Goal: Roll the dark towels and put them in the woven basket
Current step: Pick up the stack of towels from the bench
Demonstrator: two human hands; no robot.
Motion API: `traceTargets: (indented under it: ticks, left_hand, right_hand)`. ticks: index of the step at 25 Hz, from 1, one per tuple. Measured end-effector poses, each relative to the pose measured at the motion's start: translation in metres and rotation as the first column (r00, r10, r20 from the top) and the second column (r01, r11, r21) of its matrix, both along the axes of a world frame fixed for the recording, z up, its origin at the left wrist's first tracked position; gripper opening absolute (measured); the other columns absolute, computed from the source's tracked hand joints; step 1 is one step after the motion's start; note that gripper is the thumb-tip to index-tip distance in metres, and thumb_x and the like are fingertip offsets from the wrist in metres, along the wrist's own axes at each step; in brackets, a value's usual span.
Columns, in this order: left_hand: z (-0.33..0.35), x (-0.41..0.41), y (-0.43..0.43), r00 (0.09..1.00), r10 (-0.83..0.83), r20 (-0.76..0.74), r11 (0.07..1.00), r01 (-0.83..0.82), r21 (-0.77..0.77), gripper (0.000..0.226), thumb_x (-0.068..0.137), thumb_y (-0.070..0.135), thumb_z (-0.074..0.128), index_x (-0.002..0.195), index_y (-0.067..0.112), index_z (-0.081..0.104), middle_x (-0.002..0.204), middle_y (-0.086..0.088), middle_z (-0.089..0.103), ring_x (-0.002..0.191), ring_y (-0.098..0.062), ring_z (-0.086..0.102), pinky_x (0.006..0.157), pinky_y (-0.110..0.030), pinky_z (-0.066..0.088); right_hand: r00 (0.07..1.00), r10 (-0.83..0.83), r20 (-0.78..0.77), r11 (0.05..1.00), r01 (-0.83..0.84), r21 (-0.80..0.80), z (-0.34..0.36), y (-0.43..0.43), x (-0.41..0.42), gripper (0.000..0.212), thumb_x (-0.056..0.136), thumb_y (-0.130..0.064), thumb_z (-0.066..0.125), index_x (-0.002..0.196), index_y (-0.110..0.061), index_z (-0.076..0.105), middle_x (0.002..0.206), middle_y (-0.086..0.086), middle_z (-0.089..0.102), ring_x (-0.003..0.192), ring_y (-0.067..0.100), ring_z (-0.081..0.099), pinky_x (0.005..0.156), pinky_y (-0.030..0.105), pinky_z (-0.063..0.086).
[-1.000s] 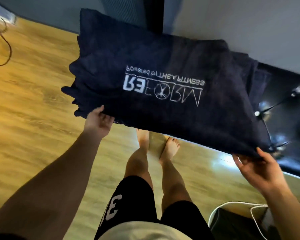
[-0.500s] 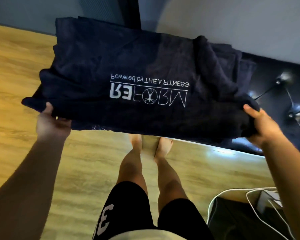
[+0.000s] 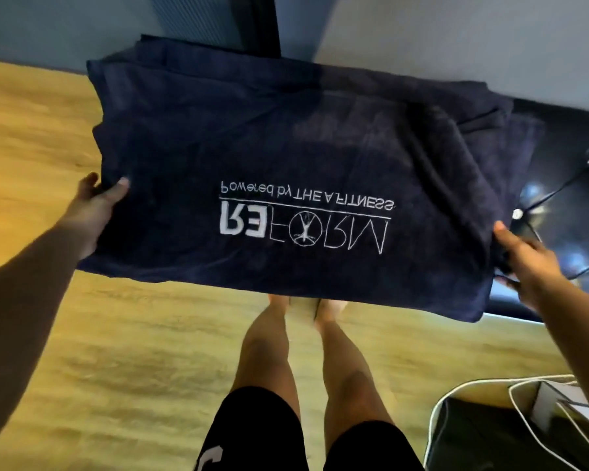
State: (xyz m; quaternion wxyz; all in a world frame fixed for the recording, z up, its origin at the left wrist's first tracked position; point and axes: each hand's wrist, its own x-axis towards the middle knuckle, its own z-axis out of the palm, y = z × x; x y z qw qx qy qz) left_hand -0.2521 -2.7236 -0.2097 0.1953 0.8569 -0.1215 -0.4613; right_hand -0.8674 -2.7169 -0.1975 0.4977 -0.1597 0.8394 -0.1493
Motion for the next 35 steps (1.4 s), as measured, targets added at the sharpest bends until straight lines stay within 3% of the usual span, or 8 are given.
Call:
traceTargets:
  ticks: [5, 10, 15, 21, 25, 28, 31, 35]
  left_hand:
    - [-0.018, 0.011, -0.01, 0.981, 0.0, -0.193, 0.999, 0.007, 0.035, 0.062, 0.077, 0.059, 0.069, 0.131, 0.035, 0.051, 0.125, 0.001, 0.063, 0.11, -0.026, 0.061, 0.096, -0.047, 0.046]
    - [-0.022, 0.021, -0.026, 0.933, -0.003, -0.359, 0.987, 0.06, 0.147, 0.026, 0.09, 0.047, 0.058, 0.107, 0.028, 0.063, 0.107, 0.002, 0.067, 0.096, -0.017, 0.062, 0.09, -0.037, 0.043]
    - [-0.012, 0.044, -0.046, 0.912, -0.211, -0.351, 0.938, 0.29, 0.19, 0.076, 0.066, 0.05, 0.073, 0.135, 0.025, 0.052, 0.129, 0.001, 0.06, 0.121, -0.023, 0.053, 0.108, -0.042, 0.038]
    - [0.011, 0.04, -0.038, 0.941, 0.021, -0.339, 0.975, 0.055, 0.213, 0.068, 0.062, 0.043, 0.086, 0.119, 0.014, 0.064, 0.113, -0.01, 0.069, 0.102, -0.032, 0.065, 0.09, -0.047, 0.05]
    - [0.051, 0.029, -0.026, 0.871, 0.035, -0.491, 0.98, 0.066, 0.187, 0.08, 0.041, 0.04, 0.093, 0.113, 0.015, 0.066, 0.103, -0.007, 0.074, 0.1, -0.024, 0.067, 0.092, -0.042, 0.049]
    - [0.09, -0.001, -0.016, 0.783, -0.098, -0.615, 0.978, 0.191, 0.086, 0.102, 0.011, 0.035, 0.097, 0.106, 0.014, 0.068, 0.099, -0.004, 0.076, 0.091, -0.022, 0.071, 0.08, -0.035, 0.048]
    - [0.116, -0.04, 0.007, 0.789, -0.085, -0.608, 0.994, 0.109, 0.003, 0.097, 0.02, 0.038, 0.095, 0.111, 0.014, 0.069, 0.108, -0.008, 0.074, 0.094, -0.026, 0.072, 0.078, -0.039, 0.05]
    - [0.174, -0.082, 0.08, 0.851, 0.024, -0.525, 0.989, -0.096, -0.111, 0.045, 0.07, 0.016, 0.077, 0.114, 0.014, 0.069, 0.112, -0.011, 0.072, 0.095, -0.029, 0.071, 0.084, -0.04, 0.052]
  right_hand:
    - [0.999, -0.01, 0.039, 0.991, 0.005, 0.134, -0.014, 0.018, -0.005, 0.117, 0.038, -0.093, 0.067, 0.128, -0.02, 0.05, 0.129, -0.004, 0.061, 0.118, 0.018, 0.058, 0.088, 0.047, 0.048]
    - [0.966, 0.004, 0.258, 0.973, -0.064, 0.224, -0.001, -0.007, 0.021, 0.116, 0.022, -0.073, 0.087, 0.123, -0.021, 0.063, 0.113, 0.0, 0.073, 0.101, 0.016, 0.07, 0.087, 0.034, 0.047]
    - [0.978, 0.122, 0.169, 0.981, -0.146, 0.132, 0.005, -0.017, 0.05, 0.116, 0.009, -0.063, 0.092, 0.114, -0.019, 0.066, 0.102, -0.001, 0.076, 0.091, 0.017, 0.072, 0.092, 0.036, 0.048]
    - [0.968, 0.188, 0.168, 0.973, -0.207, 0.103, 0.043, -0.027, 0.075, 0.108, 0.013, -0.064, 0.091, 0.108, -0.019, 0.066, 0.092, -0.006, 0.077, 0.082, 0.013, 0.073, 0.09, 0.031, 0.047]
    - [0.974, 0.217, 0.055, 0.975, -0.219, 0.026, 0.077, -0.031, 0.08, 0.042, 0.081, -0.02, 0.077, 0.118, -0.005, 0.062, 0.091, 0.003, 0.069, 0.076, 0.014, 0.063, 0.084, 0.032, 0.048]
    - [0.96, 0.278, 0.042, 0.96, -0.277, -0.025, 0.088, -0.018, 0.085, 0.029, 0.088, -0.004, 0.066, 0.116, -0.012, 0.06, 0.095, 0.004, 0.068, 0.08, 0.014, 0.061, 0.09, 0.034, 0.052]
    - [0.945, 0.328, 0.012, 0.938, -0.324, -0.123, 0.101, -0.01, 0.092, 0.027, 0.088, 0.0, 0.065, 0.109, -0.016, 0.061, 0.085, -0.006, 0.069, 0.077, 0.015, 0.061, 0.065, 0.013, 0.054]
    - [0.842, 0.538, -0.051, 0.803, -0.53, -0.272, 0.146, -0.02, 0.094, 0.027, 0.085, 0.001, 0.068, 0.096, -0.023, 0.063, 0.079, -0.016, 0.069, 0.079, 0.015, 0.06, 0.072, 0.029, 0.048]
